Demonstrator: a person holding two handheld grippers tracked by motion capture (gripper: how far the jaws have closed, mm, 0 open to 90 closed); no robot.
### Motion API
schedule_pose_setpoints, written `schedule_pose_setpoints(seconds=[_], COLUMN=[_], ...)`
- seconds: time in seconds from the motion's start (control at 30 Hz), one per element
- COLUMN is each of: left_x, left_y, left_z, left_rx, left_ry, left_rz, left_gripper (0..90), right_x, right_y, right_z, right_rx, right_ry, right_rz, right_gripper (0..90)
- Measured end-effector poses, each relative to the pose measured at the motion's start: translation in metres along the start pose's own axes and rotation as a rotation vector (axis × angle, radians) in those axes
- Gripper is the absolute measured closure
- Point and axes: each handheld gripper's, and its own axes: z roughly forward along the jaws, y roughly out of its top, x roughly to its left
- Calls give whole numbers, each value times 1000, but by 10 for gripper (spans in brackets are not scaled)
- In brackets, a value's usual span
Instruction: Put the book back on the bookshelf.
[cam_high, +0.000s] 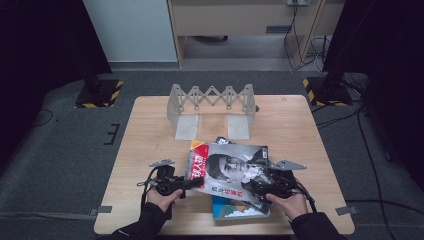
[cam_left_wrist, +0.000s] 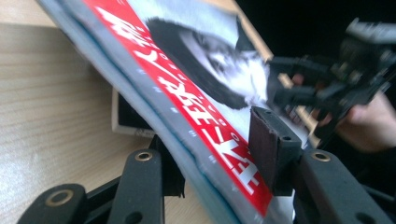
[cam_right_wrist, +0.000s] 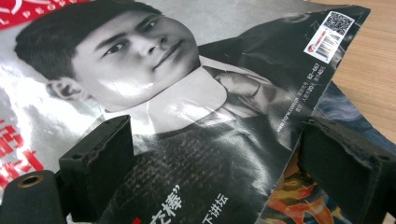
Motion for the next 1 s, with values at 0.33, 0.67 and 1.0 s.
schedule_pose_setpoints(seconds=[0.33, 0.67, 1.0], left_x=[1, 0, 1], left_y=[5, 17, 30], left_z=[-5, -17, -24], left_rx=[10, -34, -91], left_ry=[-20, -30, -56], left_rz=[-59, -99, -154], left_gripper=[728, 798, 847], right_x=[-2, -21, -47], right_y=[1, 4, 2], right_z=[-1, -12, -24], right_rx=[-2, -31, -40], right_ry=[2, -34, -117], right_rz=[10, 73, 90], right_gripper=[108, 87, 83])
